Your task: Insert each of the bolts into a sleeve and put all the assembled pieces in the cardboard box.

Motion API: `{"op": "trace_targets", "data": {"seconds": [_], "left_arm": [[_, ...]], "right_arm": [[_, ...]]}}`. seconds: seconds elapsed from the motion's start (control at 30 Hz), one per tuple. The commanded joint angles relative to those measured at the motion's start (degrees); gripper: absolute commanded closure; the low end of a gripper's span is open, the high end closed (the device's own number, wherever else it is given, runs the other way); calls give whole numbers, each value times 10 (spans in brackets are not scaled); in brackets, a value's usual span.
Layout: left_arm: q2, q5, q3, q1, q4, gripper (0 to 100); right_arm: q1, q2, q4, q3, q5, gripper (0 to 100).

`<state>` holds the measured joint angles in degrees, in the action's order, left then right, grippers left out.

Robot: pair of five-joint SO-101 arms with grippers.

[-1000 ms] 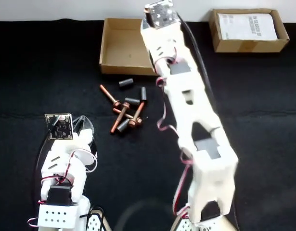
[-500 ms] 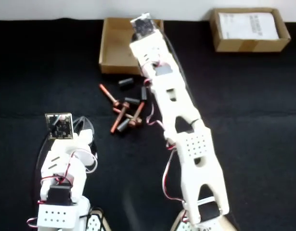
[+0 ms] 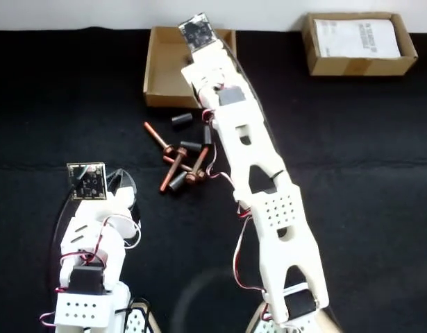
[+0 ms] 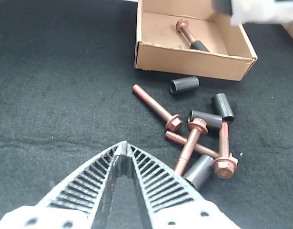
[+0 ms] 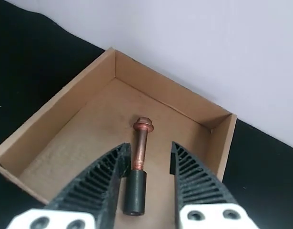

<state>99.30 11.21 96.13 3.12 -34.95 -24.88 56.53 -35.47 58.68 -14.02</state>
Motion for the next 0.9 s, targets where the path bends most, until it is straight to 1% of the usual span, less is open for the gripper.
{"op": "trace_targets", "data": {"seconds": [0.0,0.1,0.23,0.3,0.37,0.47,0.5,0.63,0.73,0.87], "left_arm": [[-3,-3,13,3,-2,976],[-4,-3,13,3,-2,976],[-4,-3,13,3,-2,976],[-4,-3,13,3,-2,976],[-4,-3,13,3,-2,976],[-4,-3,13,6,-2,976],[-4,-3,13,6,-2,976],[-4,-3,13,6,-2,976],[-4,-3,13,7,-2,976],[-4,-3,13,15,-2,976]], "right_arm": [[-10,-16,-98,104,-2,880],[-18,-16,-209,194,11,880],[-29,-16,-350,319,121,880],[-38,-16,-436,374,149,880],[-50,-16,-531,415,162,880],[-59,-27,-633,427,204,880],[-59,-30,-654,425,223,880],[-45,-35,-656,424,295,880],[-42,-30,-657,417,314,882],[-42,-35,-657,344,319,882]]}}
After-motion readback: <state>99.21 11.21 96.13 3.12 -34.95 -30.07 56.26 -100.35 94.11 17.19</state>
